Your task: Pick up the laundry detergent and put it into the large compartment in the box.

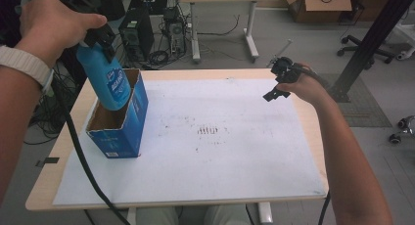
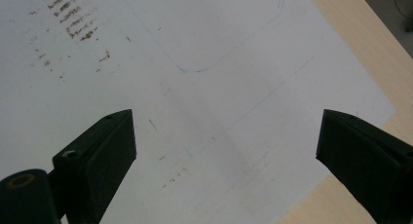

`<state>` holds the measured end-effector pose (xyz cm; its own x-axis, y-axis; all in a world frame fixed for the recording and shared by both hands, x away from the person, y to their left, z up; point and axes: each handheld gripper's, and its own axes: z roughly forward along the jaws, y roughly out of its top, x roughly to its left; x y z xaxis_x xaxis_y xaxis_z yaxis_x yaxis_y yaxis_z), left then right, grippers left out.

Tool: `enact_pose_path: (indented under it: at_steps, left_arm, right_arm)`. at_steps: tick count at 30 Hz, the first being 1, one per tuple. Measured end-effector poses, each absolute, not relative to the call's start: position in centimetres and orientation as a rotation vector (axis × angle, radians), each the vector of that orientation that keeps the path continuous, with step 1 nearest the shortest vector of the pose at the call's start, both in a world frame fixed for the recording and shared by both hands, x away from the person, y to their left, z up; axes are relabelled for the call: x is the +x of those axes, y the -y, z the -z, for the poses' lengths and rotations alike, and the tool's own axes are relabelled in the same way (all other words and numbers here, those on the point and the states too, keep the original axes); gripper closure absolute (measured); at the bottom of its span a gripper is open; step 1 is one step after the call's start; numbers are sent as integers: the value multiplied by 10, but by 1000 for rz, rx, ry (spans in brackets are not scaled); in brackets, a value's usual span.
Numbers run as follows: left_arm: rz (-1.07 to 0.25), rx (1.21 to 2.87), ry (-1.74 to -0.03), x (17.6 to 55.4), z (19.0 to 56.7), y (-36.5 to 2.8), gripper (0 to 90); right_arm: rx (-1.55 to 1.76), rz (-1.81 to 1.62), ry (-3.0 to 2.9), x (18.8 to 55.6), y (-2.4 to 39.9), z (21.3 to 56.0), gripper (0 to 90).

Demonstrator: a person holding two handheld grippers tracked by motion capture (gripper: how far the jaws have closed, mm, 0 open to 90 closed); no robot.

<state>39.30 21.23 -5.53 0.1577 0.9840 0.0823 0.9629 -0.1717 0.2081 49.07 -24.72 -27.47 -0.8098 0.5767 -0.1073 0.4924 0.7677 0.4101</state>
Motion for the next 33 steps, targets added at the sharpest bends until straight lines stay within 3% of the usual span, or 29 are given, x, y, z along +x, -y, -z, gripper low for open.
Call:
enact_pose_path:
  at_steps: [19,33]
  left_arm:
    - [-373,2257,-2013,407,78,-231,379]
    - [-357,2279,-2031,415,117,-242,379]
  right_arm:
    - [847,-530,-2731,492,250,275,72]
    - [855,-529,-2733,493,251,279,72]
